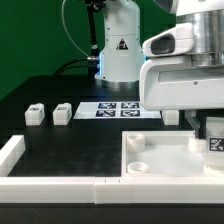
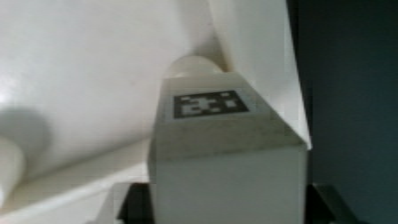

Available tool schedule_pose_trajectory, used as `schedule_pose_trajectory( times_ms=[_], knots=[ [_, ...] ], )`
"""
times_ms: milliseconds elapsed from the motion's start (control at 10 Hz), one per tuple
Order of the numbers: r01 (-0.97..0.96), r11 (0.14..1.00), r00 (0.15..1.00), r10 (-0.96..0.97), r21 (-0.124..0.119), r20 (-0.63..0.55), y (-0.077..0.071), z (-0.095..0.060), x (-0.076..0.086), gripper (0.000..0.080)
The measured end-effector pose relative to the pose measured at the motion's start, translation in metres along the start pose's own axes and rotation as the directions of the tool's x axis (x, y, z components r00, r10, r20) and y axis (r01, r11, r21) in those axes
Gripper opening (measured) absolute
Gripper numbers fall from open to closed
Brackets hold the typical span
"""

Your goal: Assemble one leg

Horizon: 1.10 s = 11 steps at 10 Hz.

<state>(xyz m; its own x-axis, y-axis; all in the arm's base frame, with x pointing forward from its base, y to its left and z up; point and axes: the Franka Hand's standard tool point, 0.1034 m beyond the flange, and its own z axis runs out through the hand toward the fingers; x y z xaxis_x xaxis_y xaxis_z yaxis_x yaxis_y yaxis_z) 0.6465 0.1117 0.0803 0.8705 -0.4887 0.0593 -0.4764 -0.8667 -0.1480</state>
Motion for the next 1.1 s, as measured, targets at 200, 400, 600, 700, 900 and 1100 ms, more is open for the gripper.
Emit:
schedule_pose_trajectory(
  times_ms=[200,400,600,700,900,1100],
  knots=[
    [-0.41,0.912,0.912,0.411,-0.008,-0.001,0.005,0.002,-0.001,0.0297],
    [-0.737,0.675,0.675,0.737,-0.005,0.03,0.011,0.003,0.0,0.0297],
    [-0.827,0.562,0.561,0.827,-0.017,0.034,0.012,0.003,-0.002,0.0297],
    [-0.802,0.597,0.597,0.802,-0.016,0.034,0.012,0.003,-0.002,0.0297],
    [-0.63,0.776,0.776,0.63,-0.016,0.032,0.005,0.006,-0.009,0.0553],
    [-0.226,0.974,0.974,0.227,-0.022,0.022,-0.002,0.006,-0.015,0.0629]
  ],
)
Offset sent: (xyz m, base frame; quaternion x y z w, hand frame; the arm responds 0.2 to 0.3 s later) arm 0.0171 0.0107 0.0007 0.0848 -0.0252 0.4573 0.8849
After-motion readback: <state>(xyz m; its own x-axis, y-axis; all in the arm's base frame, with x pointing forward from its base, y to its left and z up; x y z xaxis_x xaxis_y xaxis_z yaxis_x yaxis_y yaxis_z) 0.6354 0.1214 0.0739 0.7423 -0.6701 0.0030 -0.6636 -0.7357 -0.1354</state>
